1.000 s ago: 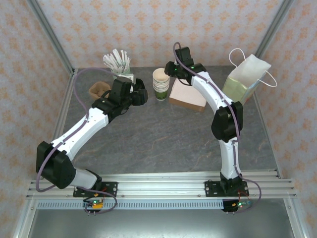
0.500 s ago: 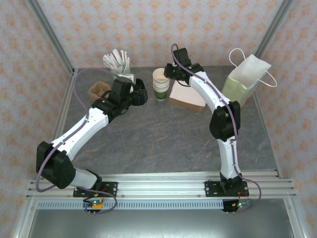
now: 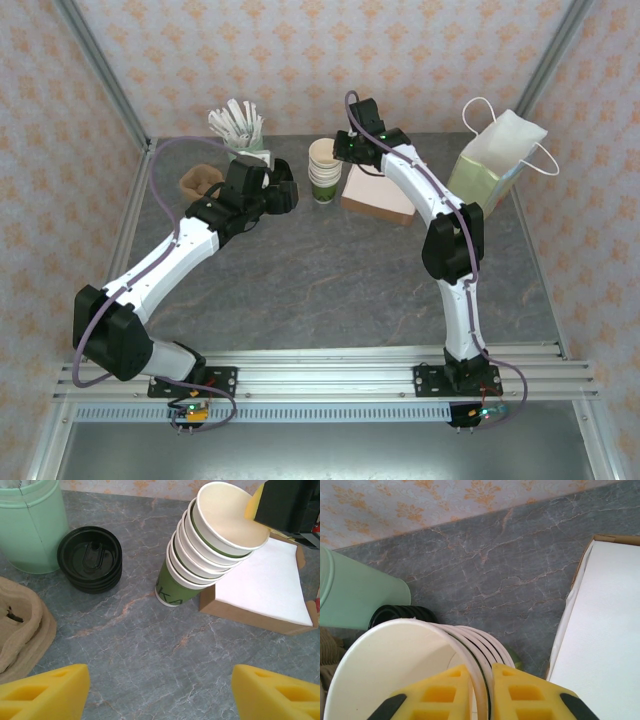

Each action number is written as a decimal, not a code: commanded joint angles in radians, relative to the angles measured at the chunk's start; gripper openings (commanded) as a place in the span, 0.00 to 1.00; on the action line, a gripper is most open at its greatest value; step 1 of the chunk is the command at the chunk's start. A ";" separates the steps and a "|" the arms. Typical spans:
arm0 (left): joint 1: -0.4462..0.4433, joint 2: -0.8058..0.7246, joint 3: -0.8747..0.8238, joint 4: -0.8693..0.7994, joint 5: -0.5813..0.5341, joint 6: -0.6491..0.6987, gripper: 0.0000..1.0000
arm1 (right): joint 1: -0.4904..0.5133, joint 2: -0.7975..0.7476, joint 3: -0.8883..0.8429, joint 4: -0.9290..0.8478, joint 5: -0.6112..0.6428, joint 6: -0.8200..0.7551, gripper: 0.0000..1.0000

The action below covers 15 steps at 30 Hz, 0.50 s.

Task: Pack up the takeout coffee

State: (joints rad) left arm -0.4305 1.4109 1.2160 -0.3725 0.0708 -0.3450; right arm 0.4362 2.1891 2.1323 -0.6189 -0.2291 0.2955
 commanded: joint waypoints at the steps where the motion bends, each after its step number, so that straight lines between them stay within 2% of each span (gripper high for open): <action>1: -0.004 -0.018 -0.007 -0.018 -0.021 0.012 0.75 | 0.007 0.003 0.051 -0.026 0.024 0.002 0.16; 15: -0.005 -0.026 -0.015 -0.019 -0.029 0.023 0.75 | 0.028 0.010 0.176 -0.147 0.092 -0.043 0.10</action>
State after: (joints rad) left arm -0.4305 1.4109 1.2156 -0.3752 0.0700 -0.3382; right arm 0.4576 2.1929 2.2658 -0.7143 -0.1722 0.2699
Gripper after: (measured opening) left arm 0.754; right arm 0.104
